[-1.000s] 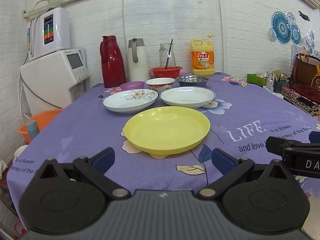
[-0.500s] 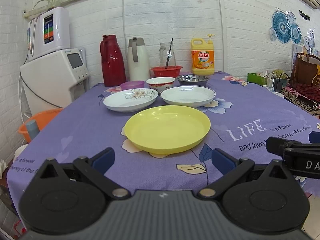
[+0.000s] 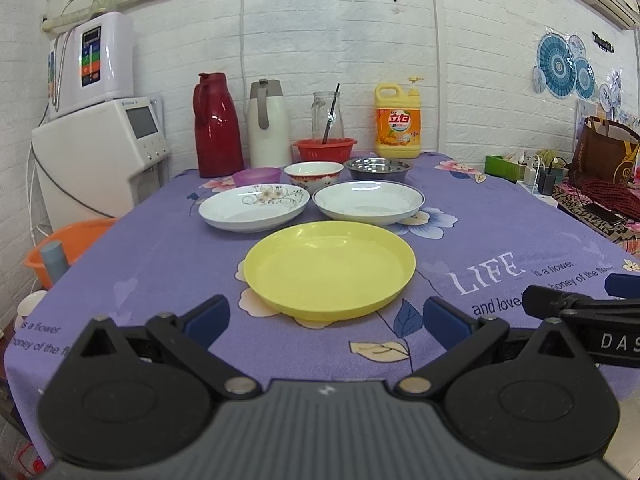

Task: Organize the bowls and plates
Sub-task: 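Move the left gripper to the yellow plate rim and close on it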

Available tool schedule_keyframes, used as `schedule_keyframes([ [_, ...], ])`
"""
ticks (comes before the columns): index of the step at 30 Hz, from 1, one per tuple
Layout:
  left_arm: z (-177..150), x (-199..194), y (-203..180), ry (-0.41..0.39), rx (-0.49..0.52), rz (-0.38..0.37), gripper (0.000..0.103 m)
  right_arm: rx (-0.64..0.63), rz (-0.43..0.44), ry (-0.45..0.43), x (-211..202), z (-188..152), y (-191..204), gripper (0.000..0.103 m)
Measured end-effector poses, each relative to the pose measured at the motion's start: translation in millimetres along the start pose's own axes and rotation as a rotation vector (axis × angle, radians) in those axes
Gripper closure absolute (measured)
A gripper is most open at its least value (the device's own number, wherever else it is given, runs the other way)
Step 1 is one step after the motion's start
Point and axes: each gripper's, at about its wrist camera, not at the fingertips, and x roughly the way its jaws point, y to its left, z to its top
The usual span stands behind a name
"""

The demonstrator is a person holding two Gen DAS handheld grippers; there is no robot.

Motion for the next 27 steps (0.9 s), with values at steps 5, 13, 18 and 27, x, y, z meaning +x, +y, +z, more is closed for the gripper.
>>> schedule_keyframes([
  [5, 20.4, 10.9, 33.6, -0.042, -0.091, 0.021, 0.000, -0.029, 0.037, -0.039, 20.7, 16.7, 4.1, 0.000],
  [13, 15.5, 78.0, 71.0, 0.134, -0.245, -0.021, 0.000, -0.036, 0.160, 0.130, 86.1, 18.2, 16.2, 0.000],
  [18, 24.1, 107.6, 82.5, 0.184, -0.284, -0.020, 0.000, -0.073, 0.149, 0.184, 124.9, 38.6, 29.2, 0.000],
  [27, 40.2, 161.3, 94.8, 0.272, -0.257, -0.046, 0.001, -0.185, 0.182, 0.316, 178.8, 42.3, 56.0, 0.000],
])
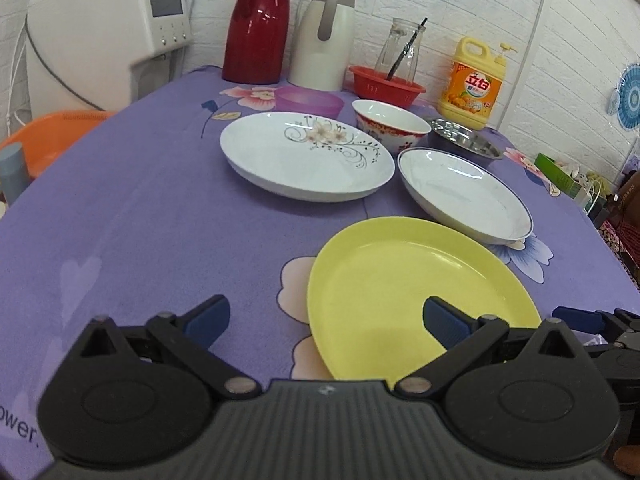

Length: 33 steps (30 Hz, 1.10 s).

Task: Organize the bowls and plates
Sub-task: 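Move the left gripper to the yellow plate rim and close on it, then carry the yellow plate with the left gripper under the white floral plate rim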

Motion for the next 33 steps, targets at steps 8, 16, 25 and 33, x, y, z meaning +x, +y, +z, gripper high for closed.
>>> schedule_keyframes([
  [8, 8.2, 18.9, 0.1, 0.054, 0.037, -0.080, 0.008, -0.026, 0.024, -0.024, -3.5, -3.6, -6.2, 0.000],
  [16, 10.0, 24.4, -9.1, 0.074, 0.076, -0.076, 0.018, 0.024, 0.088, -0.042, -9.6, 5.2, -8.5, 0.000],
  [25, -0.7, 25.0, -30.8, 0.025, 0.151, -0.007, 0.049, -0.064, 0.073, -0.061, -5.1, 0.3, 15.4, 0.000],
  [33, 4.1, 0.0, 1.2, 0.023, 0.071, 0.044, 0.054, -0.079, 0.128, -0.079, -12.9, 7.3, 42.5, 0.000],
])
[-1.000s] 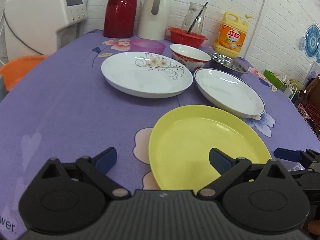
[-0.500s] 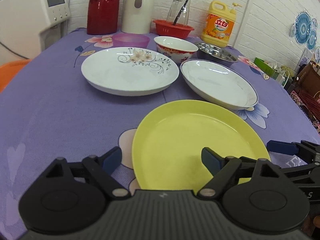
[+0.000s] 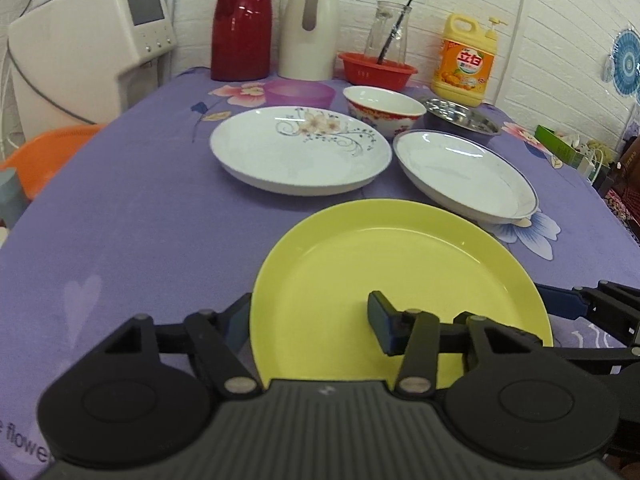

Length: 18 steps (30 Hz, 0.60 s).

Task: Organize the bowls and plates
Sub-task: 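Carry the yellow plate with the left gripper under the white floral plate rim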

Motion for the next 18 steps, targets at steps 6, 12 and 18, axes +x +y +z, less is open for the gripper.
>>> schedule_keyframes([
  [6, 1.5, -16.3, 40.9, -0.015, -0.052, 0.109, 0.054, -0.048, 0.108, -0.005, 20.7, 16.4, 38.4, 0.000],
  [12, 1.3, -10.5, 58.6, -0.007, -0.083, 0.125, 0.054, -0.070, 0.142, 0.006, 34.0, 21.4, 53.6, 0.000],
  [18, -2.2, 6.8, 53.6, 0.001, -0.069, 0.096, 0.046, -0.086, 0.111, 0.040, 44.4, 15.5, 50.8, 0.000],
])
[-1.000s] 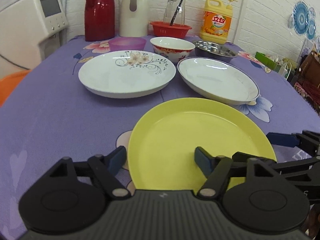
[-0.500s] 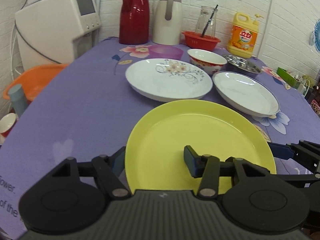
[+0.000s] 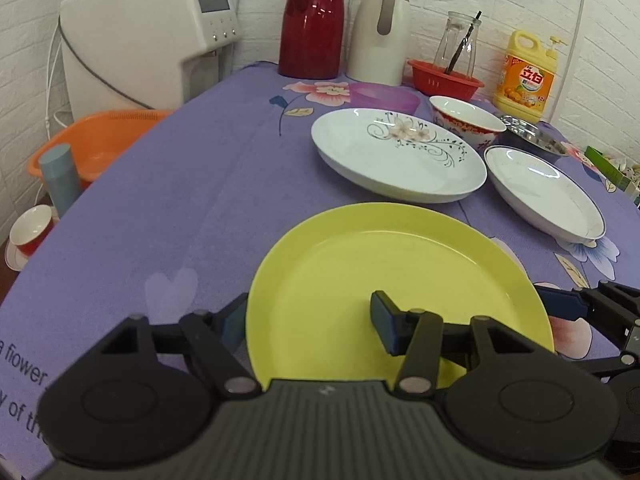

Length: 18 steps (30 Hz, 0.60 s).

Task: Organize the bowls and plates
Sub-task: 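Carry the yellow plate with the left gripper under the white floral plate rim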

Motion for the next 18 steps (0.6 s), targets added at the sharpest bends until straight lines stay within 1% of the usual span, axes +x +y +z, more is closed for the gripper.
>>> schedule_keyframes([
  [1, 0.9, 0.6, 1.1, 0.005, -0.001, -0.011, 0.042, 0.007, 0.011, 0.003, -1.2, 0.3, -1.5, 0.000],
  [3, 3.7, -0.5, 6.3, 0.014, -0.015, -0.047, 0.041, 0.043, 0.047, 0.006, -4.0, 1.3, -8.3, 0.000],
  [4, 6.2, -3.5, 10.7, 0.008, -0.031, -0.071, 0.038, 0.072, 0.070, 0.006, -6.6, 2.4, -13.3, 0.000],
  [6, 13.4, -9.9, 18.2, -0.020, -0.059, -0.090, 0.034, 0.115, 0.090, -0.017, -15.0, 6.4, -22.6, 0.000],
  [9, 28.9, -13.9, 26.0, -0.062, -0.088, -0.098, 0.031, 0.108, 0.060, -0.067, -25.5, 18.3, -31.2, 0.000],
  [12, 50.6, -6.1, 29.0, -0.084, -0.113, -0.115, 0.031, 0.065, 0.028, -0.102, -22.1, 37.9, -40.4, 0.000],
  [15, 75.5, 9.8, 32.4, -0.094, -0.144, -0.120, 0.031, 0.031, 0.008, -0.136, -10.1, 60.0, -51.7, 0.000],
  [18, 101.5, 31.9, 37.1, -0.097, -0.211, -0.085, 0.031, 0.051, 0.009, -0.152, 13.8, 81.1, -69.0, 0.000],
])
